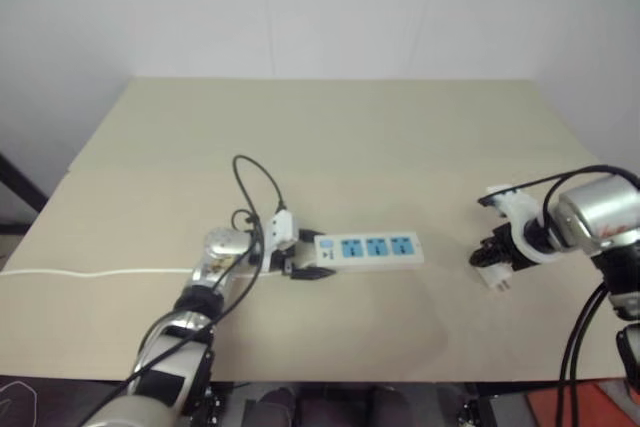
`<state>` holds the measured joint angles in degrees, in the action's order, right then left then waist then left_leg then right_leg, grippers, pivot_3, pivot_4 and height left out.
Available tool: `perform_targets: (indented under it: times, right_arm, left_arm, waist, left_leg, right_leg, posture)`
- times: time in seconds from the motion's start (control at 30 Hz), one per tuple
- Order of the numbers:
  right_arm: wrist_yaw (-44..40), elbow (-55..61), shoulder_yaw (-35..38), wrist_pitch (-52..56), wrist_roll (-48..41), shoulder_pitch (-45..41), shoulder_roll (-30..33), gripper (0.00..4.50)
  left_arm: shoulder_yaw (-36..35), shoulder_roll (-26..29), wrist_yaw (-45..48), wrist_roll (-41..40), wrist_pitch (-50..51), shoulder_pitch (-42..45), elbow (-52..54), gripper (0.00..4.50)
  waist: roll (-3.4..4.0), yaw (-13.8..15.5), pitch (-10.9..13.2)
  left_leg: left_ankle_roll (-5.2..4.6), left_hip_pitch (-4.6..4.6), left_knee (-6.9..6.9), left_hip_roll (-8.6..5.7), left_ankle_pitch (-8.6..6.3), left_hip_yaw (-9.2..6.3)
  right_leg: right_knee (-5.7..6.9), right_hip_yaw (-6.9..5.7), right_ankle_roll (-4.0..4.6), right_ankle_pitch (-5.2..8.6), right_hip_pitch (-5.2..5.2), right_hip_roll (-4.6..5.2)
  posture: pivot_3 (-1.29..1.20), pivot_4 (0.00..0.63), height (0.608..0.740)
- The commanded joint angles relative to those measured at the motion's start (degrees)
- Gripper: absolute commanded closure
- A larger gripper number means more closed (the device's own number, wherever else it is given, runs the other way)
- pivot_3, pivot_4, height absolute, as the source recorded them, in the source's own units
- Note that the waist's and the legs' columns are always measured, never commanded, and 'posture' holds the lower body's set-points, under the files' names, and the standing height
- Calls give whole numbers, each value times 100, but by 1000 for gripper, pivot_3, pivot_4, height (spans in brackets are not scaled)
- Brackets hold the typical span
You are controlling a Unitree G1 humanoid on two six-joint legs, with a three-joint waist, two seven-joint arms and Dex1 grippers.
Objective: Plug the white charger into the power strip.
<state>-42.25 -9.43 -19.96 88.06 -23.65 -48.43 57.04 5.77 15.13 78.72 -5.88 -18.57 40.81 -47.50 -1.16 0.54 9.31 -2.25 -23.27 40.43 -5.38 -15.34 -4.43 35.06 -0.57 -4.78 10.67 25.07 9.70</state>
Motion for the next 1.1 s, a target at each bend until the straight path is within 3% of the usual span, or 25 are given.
perform_targets:
  times: [0.03, 0.23, 0.43, 0.57, 0.7, 0.8, 1.1]
  right_arm:
    - [13, 26, 30, 17, 55, -22, 28, 3384]
    - [-37, 281, 270, 91, -76, -92, 46, 3384]
    - [2, 1631, 1418, -90, -445, 2, -56, 3384]
    - [-197, 2731, 2834, -1197, -1022, 829, -779, 3384]
    - [-474, 3144, 3443, -3100, -1305, 1739, -1911, 3384]
    - [-637, 2971, 3311, -4086, -1263, 2015, -2561, 3384]
    - [-1724, 1039, 2299, -5638, -852, 1688, -3231, 3384]
  left_arm:
    - [76, 6, 106, -46, 36, 66, -51, 1224]
    - [77, 60, 142, -64, 44, 60, -4, 1224]
    - [120, 265, 536, -212, 438, 47, 291, 1224]
    - [197, 335, 348, -8, 266, 106, 221, 1224]
    - [332, 398, 182, 186, 82, 187, 134, 1224]
    - [325, 369, 67, 125, 116, 198, 178, 1224]
    - [390, 392, 69, -42, 562, -52, 831, 1224]
  waist:
    - [0, -2, 0]
    - [1, -16, 0]
    - [1, -59, 0]
    - [-4, -60, -3]
    - [-11, -66, -7]
    - [-9, -102, -7]
    - [-7, -146, -5]
  left_leg:
    - [0, 0, 0, -1, 0, 0]
    - [0, 1, 0, 0, 0, 0]
    - [0, -3, 0, 1, 0, 0]
    - [0, 0, 0, 5, 0, -3]
    - [0, 8, 11, 7, 0, -4]
    - [-1, 15, 19, 6, 0, -3]
    - [-18, 51, 28, 10, -10, -2]
  right_leg:
    - [0, 1, 0, 0, 0, 0]
    - [0, 1, 0, 0, 0, 0]
    - [7, 2, 0, 0, 6, -1]
    - [6, -2, -1, -1, 0, -7]
    - [9, -1, 0, -7, -11, -11]
    - [11, 2, 0, -8, -20, -14]
    - [13, 6, 0, -10, -55, -23]
  posture:
    - [0, 150, 740]
    - [0, 150, 740]
    - [0, 150, 740]
    - [0, 150, 740]
    - [0, 150, 740]
    - [0, 150, 740]
    - [0, 150, 740]
